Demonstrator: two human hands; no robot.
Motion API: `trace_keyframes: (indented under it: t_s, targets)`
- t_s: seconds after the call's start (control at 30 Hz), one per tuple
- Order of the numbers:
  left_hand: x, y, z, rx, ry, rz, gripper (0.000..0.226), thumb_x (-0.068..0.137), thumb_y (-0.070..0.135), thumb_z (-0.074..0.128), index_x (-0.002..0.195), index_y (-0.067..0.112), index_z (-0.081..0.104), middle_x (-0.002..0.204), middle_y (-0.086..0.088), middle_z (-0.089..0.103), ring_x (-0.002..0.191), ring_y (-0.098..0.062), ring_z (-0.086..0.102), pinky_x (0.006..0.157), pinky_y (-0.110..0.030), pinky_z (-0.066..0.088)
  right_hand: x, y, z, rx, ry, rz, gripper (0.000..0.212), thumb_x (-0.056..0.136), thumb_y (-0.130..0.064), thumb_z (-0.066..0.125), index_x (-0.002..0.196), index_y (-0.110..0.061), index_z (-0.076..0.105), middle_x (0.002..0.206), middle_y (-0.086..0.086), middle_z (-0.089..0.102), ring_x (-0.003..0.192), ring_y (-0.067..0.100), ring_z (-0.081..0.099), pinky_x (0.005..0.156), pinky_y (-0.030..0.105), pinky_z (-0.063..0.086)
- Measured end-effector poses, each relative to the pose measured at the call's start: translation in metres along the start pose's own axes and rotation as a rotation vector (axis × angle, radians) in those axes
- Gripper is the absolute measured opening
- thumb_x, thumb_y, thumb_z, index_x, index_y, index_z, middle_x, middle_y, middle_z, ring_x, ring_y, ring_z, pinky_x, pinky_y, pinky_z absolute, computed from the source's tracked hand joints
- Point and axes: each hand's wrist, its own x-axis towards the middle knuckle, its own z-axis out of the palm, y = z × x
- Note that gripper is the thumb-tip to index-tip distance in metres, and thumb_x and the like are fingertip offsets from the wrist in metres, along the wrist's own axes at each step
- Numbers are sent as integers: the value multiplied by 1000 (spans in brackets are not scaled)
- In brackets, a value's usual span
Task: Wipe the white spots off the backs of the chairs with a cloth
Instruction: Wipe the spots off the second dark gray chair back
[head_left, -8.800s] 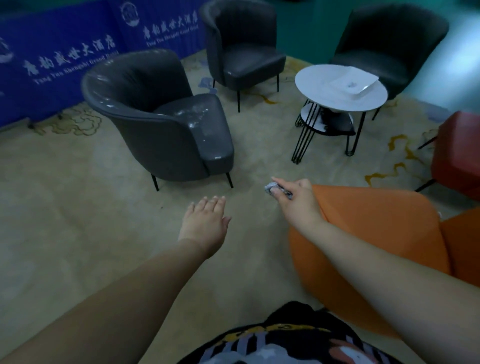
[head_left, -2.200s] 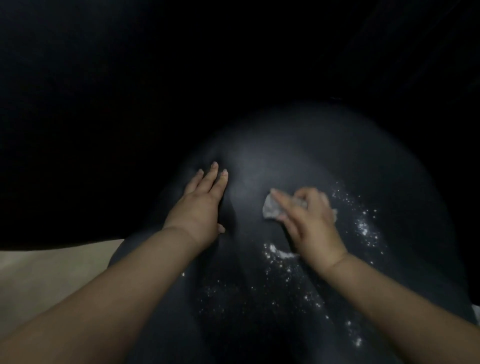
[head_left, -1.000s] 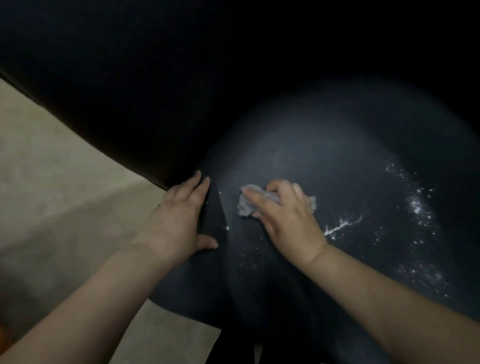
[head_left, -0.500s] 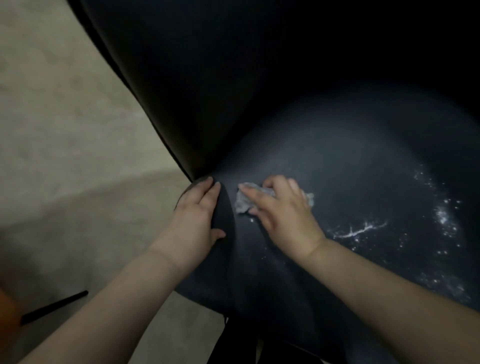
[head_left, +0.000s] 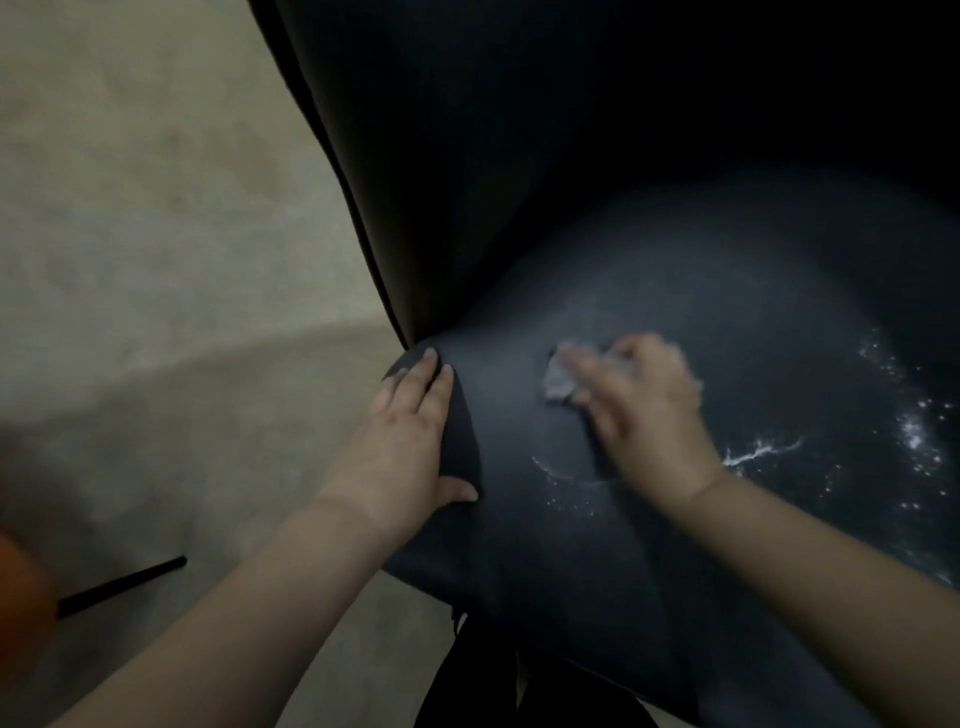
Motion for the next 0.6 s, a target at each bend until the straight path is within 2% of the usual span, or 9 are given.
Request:
trace_keyframes:
  t_s: [0.1, 0.13, 0.2, 0.3, 0.37, 0.43, 0.53, 0.6]
  targets:
    - [0, 5, 7, 25, 48, -14, 126, 65, 62, 74, 152, 18, -5, 159, 3, -13, 146, -23, -4, 119, -31, 1, 34, 18, -1, -6, 116, 278, 38, 86, -16, 68, 123, -20, 65, 105, 24, 50, 94, 42, 47, 82, 42, 41]
    - [-1, 8, 10, 34, 65, -15, 126, 64, 63, 73, 152, 18, -5, 159, 3, -13, 145, -23, -4, 118, -31, -1, 36, 10, 3, 11, 124, 297, 38, 86, -16, 67, 124, -21, 64, 106, 23, 50, 95, 41, 46, 82, 39, 39]
    - [-1, 13, 15, 52, 92, -10, 127, 63, 65, 72, 152, 19, -7, 158, 3, -15, 145, -21, -6, 115, -28, -6, 19, -12, 12, 46, 75, 159, 39, 86, -15, 66, 124, -22, 65, 104, 21, 51, 90, 37, 47, 77, 38, 38]
    - [-3, 18, 20, 56, 87, 0, 132, 61, 63, 75, 151, 20, -12, 157, 6, -21, 145, -18, -11, 113, -27, -7, -30, -25, 10, 88, -121, -140, 40, 85, -15, 65, 125, -23, 64, 102, 17, 57, 84, 34, 50, 71, 39, 43]
    - [-5, 18, 21, 71, 65, 10, 134, 60, 60, 77, 150, 22, -15, 155, 8, -25, 144, -17, -15, 112, -28, -7, -45, -11, -2, 78, -167, -191, 35, 88, -23, 59, 122, -24, 66, 99, 16, 58, 81, 33, 52, 71, 39, 44]
    - [-7, 18, 20, 85, 48, 11, 136, 60, 59, 78, 149, 22, -17, 154, 9, -28, 144, -17, -17, 113, -29, -6, -38, 6, -9, 33, -83, -134, 33, 87, -24, 59, 119, -22, 68, 96, 18, 58, 78, 34, 52, 70, 39, 46]
    - [-7, 22, 19, 84, 24, 5, 136, 61, 59, 78, 149, 21, -19, 154, 5, -29, 144, -18, -19, 119, -34, -1, -10, 10, -2, 28, 63, 129, 39, 82, -16, 70, 120, -22, 67, 99, 20, 54, 84, 36, 48, 75, 37, 41]
    - [-8, 24, 19, 73, 0, -2, 136, 61, 57, 79, 149, 20, -19, 154, 3, -31, 144, -17, -21, 120, -35, 2, -11, -12, 10, 69, 65, 147, 47, 78, -12, 76, 122, -23, 66, 102, 19, 53, 88, 34, 45, 77, 34, 37]
